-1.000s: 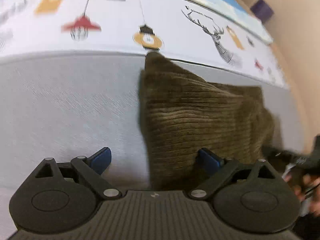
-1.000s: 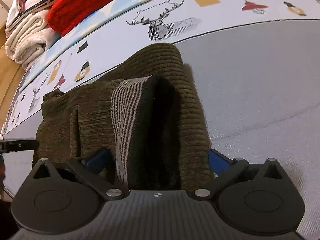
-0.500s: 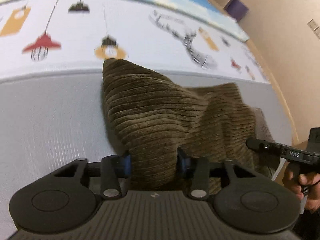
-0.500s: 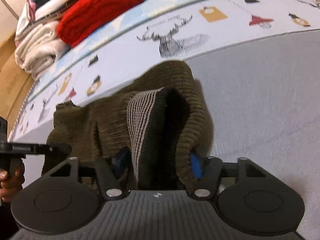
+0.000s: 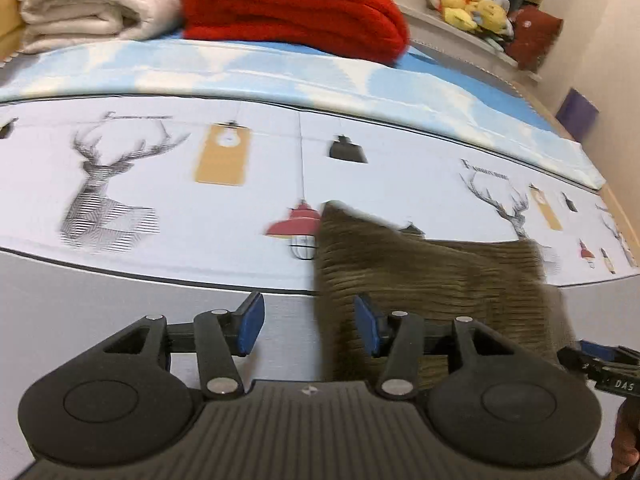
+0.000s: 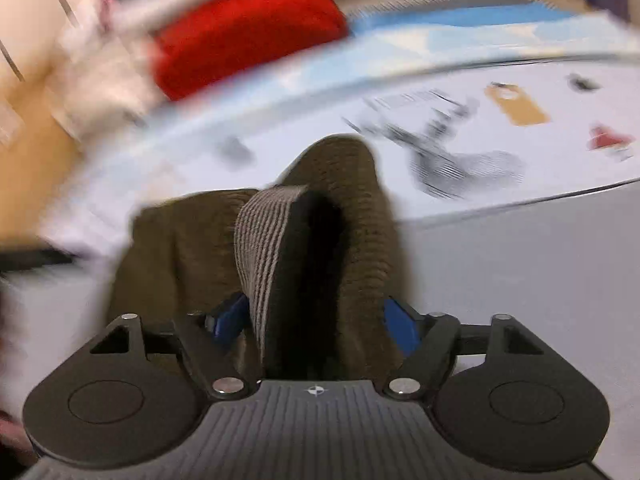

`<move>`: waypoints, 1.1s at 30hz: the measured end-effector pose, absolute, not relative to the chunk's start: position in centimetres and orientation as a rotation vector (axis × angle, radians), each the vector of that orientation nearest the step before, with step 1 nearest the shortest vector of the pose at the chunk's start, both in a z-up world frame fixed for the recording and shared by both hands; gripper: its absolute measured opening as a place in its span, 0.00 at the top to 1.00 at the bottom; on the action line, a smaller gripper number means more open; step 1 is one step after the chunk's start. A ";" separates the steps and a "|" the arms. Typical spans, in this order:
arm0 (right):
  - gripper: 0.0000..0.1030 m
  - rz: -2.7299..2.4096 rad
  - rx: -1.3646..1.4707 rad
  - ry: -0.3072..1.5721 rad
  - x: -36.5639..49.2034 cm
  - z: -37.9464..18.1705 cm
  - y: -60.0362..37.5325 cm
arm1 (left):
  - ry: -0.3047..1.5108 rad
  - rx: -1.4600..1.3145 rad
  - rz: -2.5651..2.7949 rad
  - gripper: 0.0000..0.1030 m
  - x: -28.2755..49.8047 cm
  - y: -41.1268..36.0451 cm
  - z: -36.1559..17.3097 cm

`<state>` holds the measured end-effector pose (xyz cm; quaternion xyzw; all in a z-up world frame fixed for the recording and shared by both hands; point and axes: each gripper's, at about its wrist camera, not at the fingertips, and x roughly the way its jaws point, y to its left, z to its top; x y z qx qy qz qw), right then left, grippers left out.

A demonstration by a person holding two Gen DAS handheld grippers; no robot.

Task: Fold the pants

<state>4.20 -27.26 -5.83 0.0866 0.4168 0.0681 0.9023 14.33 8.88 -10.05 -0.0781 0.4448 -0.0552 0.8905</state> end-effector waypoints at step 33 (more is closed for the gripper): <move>0.37 0.155 0.505 1.063 2.6 -7.2 -29.7 | 1.207 -0.029 -0.336 0.53 10.1 3.2 -13.0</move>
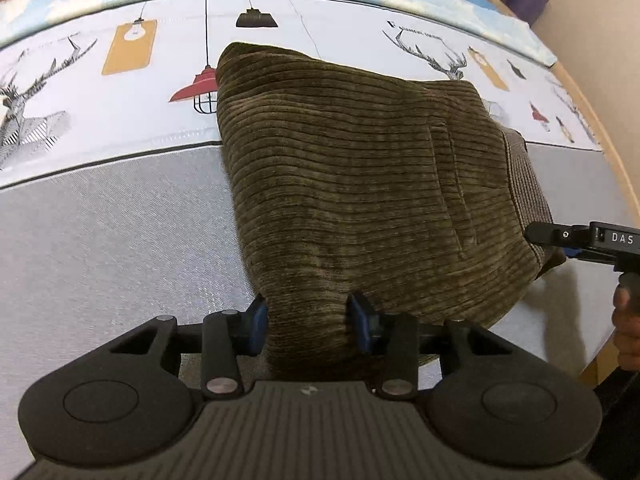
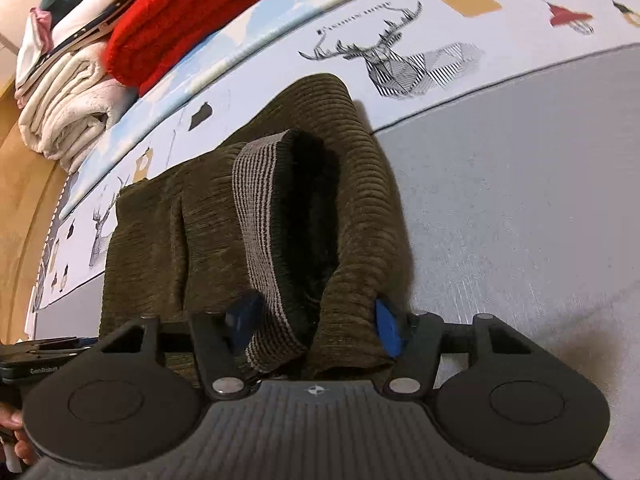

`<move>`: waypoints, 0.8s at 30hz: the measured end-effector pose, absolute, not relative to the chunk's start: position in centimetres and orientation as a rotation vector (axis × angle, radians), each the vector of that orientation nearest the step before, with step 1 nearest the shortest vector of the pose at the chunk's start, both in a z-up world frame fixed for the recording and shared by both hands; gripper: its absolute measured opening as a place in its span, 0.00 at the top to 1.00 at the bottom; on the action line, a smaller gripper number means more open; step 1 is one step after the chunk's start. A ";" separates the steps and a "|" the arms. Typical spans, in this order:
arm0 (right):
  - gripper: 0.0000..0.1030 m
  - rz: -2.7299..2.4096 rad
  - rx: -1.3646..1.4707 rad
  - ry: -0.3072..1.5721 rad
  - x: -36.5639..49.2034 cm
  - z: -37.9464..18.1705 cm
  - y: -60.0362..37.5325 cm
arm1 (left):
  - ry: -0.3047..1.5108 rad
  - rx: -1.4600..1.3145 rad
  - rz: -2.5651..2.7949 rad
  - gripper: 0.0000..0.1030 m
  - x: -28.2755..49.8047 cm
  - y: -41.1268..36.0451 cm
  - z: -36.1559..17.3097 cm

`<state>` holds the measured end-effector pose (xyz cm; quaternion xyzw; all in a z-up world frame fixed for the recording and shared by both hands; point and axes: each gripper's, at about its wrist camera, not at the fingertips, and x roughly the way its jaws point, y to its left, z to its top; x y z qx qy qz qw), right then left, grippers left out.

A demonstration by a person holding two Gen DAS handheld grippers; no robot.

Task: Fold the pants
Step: 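Lower the folded pants with the right tool, open it and withdraw both tools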

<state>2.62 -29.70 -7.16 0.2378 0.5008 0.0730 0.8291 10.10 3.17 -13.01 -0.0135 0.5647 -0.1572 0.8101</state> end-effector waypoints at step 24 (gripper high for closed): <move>0.05 0.077 0.114 0.600 -10.9 9.2 -23.4 | 0.638 -0.010 -0.036 0.01 -5.4 0.0 1.7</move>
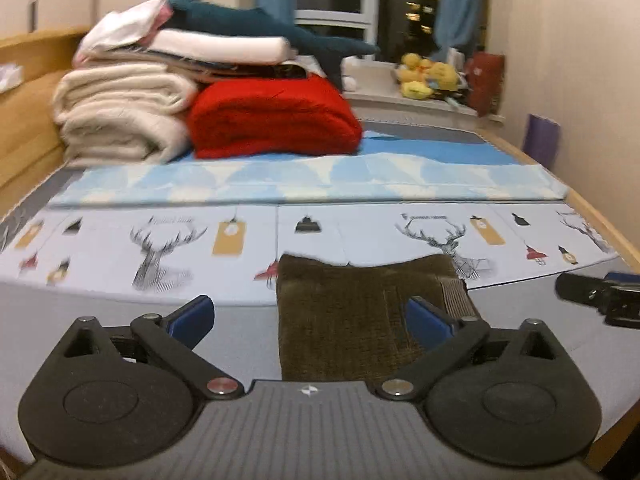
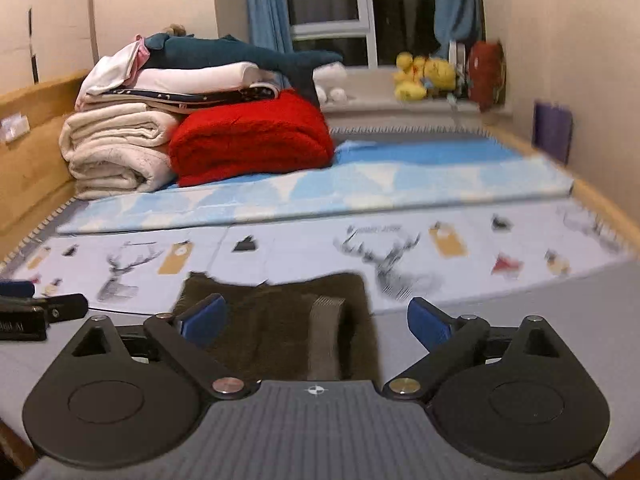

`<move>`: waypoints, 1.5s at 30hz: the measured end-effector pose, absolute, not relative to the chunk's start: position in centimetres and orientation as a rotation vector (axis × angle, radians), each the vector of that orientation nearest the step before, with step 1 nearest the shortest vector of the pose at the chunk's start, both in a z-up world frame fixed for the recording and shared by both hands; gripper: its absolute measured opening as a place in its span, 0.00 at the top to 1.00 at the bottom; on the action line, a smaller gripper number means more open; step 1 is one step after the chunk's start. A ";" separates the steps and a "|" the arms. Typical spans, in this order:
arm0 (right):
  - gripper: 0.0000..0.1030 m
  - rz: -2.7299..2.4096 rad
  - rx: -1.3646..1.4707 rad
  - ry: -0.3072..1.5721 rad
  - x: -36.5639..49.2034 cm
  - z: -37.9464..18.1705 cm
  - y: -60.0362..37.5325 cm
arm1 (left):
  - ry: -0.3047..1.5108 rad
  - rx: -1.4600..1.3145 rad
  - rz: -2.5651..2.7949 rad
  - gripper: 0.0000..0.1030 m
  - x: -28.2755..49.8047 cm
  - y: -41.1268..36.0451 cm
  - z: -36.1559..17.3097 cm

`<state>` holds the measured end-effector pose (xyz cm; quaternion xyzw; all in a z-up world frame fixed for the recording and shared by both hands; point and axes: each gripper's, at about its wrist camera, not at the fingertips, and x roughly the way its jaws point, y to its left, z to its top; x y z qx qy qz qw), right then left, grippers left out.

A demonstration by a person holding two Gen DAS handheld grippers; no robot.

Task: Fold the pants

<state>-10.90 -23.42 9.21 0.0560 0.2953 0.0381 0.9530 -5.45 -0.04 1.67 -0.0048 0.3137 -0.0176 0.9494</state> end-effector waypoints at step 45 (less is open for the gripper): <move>0.05 0.086 -0.027 0.868 -7.8 4.3 -19.3 | 0.929 -0.004 -0.032 0.01 -1.9 -2.3 -4.0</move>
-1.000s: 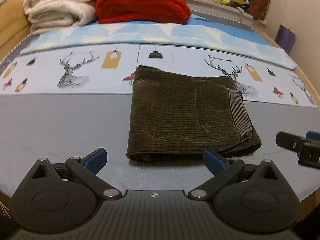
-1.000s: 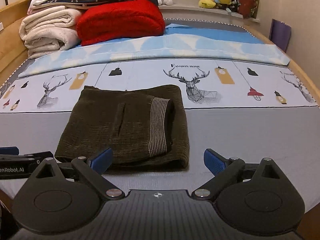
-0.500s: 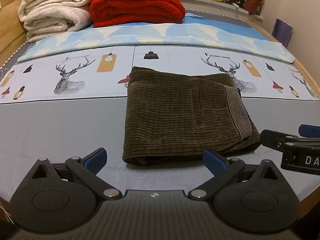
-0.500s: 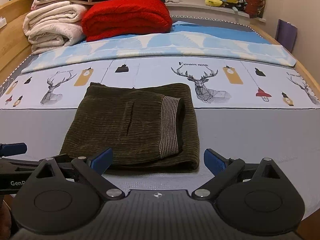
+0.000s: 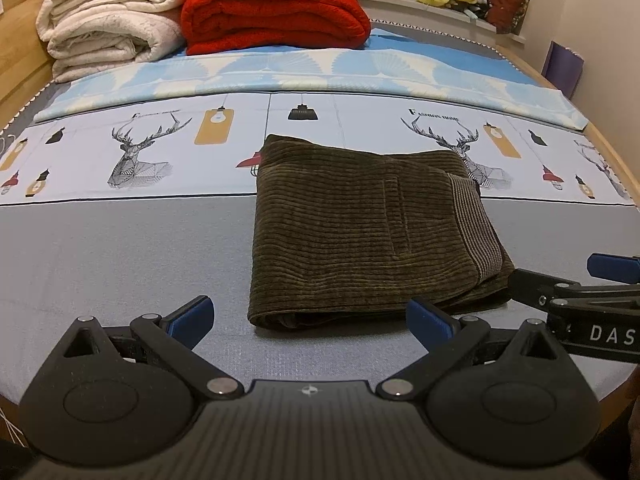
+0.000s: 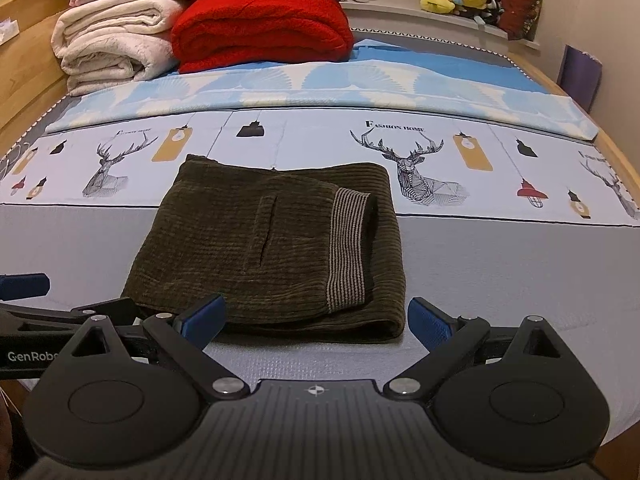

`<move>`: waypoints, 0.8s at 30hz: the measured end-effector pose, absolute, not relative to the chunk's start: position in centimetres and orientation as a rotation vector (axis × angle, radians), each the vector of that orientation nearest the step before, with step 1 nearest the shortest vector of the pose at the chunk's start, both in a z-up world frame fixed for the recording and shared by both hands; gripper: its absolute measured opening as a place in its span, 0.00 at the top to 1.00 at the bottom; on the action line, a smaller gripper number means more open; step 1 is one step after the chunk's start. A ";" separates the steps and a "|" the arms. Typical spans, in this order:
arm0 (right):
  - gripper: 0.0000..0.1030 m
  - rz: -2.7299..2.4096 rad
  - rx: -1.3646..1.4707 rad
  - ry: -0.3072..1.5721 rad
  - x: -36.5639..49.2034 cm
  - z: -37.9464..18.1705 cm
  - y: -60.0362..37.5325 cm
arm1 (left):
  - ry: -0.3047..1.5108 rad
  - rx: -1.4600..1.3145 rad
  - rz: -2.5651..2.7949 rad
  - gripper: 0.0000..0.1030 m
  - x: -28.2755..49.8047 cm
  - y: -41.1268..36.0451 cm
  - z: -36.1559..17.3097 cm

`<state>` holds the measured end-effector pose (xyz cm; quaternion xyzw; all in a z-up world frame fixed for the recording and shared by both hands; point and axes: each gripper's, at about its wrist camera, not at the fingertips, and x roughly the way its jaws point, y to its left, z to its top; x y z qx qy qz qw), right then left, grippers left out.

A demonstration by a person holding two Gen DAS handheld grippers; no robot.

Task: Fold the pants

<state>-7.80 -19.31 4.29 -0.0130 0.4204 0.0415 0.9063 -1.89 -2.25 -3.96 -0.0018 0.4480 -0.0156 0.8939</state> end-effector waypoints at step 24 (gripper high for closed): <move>0.05 0.088 -0.025 0.873 -7.7 4.2 -19.3 | 0.927 0.003 -0.036 0.01 -1.9 -2.5 -3.9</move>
